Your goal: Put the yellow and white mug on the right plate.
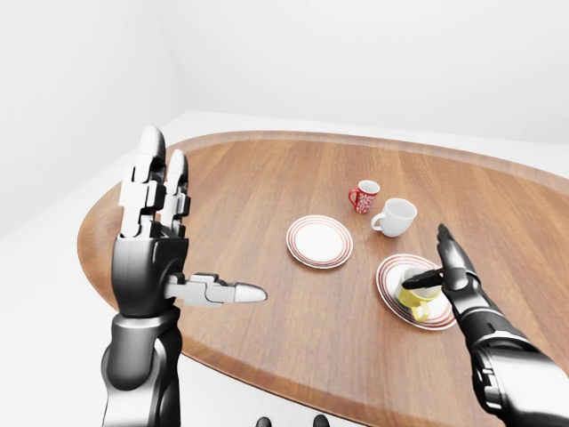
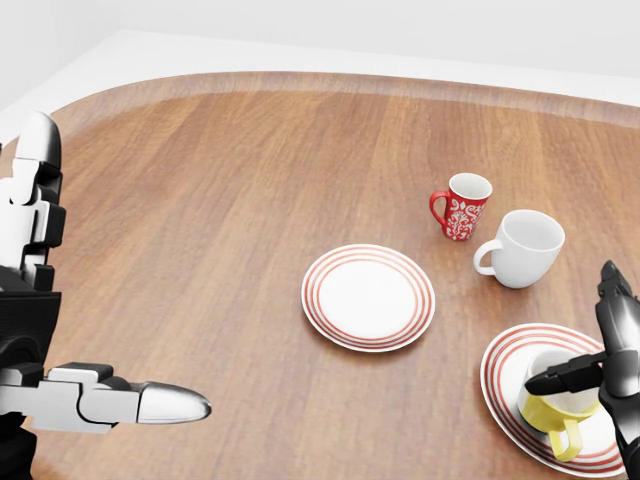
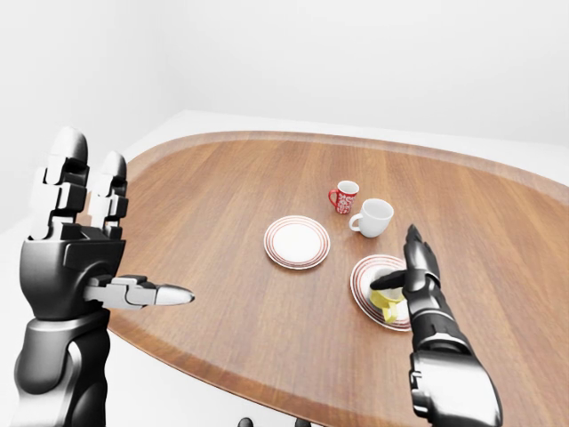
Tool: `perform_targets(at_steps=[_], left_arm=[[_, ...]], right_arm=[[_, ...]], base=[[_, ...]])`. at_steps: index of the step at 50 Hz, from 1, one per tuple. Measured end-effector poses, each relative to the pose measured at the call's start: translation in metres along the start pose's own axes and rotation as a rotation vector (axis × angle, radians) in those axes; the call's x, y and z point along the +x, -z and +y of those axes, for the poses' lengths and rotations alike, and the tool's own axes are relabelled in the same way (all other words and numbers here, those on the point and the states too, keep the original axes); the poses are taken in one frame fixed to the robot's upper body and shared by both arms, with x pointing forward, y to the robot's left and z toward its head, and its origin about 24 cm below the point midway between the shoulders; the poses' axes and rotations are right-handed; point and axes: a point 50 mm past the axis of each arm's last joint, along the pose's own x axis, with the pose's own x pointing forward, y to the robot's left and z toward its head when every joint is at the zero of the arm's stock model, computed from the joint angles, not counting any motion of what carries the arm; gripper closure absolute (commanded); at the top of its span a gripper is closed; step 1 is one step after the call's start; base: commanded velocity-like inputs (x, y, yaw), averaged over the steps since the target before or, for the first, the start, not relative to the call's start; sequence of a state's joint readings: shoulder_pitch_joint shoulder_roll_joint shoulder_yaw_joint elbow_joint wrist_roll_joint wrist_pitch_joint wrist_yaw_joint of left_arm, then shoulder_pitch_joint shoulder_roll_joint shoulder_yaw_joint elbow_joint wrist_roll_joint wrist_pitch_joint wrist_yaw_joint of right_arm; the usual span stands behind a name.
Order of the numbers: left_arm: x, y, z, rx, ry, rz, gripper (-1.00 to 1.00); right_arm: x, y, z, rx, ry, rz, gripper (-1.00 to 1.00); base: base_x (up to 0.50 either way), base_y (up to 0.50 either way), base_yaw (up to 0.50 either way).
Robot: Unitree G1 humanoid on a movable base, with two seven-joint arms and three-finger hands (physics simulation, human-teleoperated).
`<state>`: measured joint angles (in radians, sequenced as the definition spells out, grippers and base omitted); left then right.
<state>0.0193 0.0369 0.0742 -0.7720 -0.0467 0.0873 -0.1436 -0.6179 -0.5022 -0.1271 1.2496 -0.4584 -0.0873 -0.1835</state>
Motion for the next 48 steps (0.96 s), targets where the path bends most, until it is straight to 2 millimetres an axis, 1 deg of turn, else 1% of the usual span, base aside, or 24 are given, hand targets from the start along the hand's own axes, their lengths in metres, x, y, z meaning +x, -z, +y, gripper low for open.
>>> perform_targets(at_steps=[5,9,14,19,23,28,38,44,48], left_arm=[[0.000,0.000,0.000,0.000,0.001,0.000,-1.00],[0.000,0.001,0.000,0.000,0.001,0.002,-1.00],[0.000,0.001,0.000,0.000,0.001,0.001,-1.00],[0.000,0.001,0.000,0.000,0.001,0.002,-1.00],[0.001,0.000,0.000,0.000,0.001,0.000,-1.00],[0.000,0.000,0.000,0.000,0.002,-0.001,-1.00],[0.000,-0.001,-0.001,-0.001,0.004,-0.005,-1.00],[0.000,-0.002,-0.002,-0.003,0.006,-0.008,-1.00],[0.000,-0.003,-0.002,-0.004,0.008,-0.011,-1.00]], right_arm=[[0.001,-0.010,-0.009,0.033,0.010,-0.052,-1.00],[0.001,-0.024,-0.017,0.064,0.016,-0.128,-1.00],[-0.004,-0.045,-0.028,0.101,0.024,-0.247,-1.00],[-0.015,-0.069,-0.042,0.137,0.039,-0.388,-1.00],[-0.028,-0.088,-0.056,0.160,0.057,-0.498,-1.00],[-0.046,-0.108,-0.072,0.181,0.079,-0.603,-1.00],[-0.083,-0.135,-0.101,0.214,0.117,-0.750,-1.00],[-0.118,-0.156,-0.121,0.205,0.166,-0.930,-1.00],[-0.141,-0.167,-0.132,0.192,0.198,-1.038,-1.00]], base=[[0.00,0.00,0.00],[0.00,0.00,0.00],[0.00,0.00,0.00],[0.00,0.00,0.00],[0.00,0.00,0.00],[0.00,0.00,0.00],[0.00,0.00,0.00],[0.00,0.00,0.00],[0.00,0.00,0.00]])
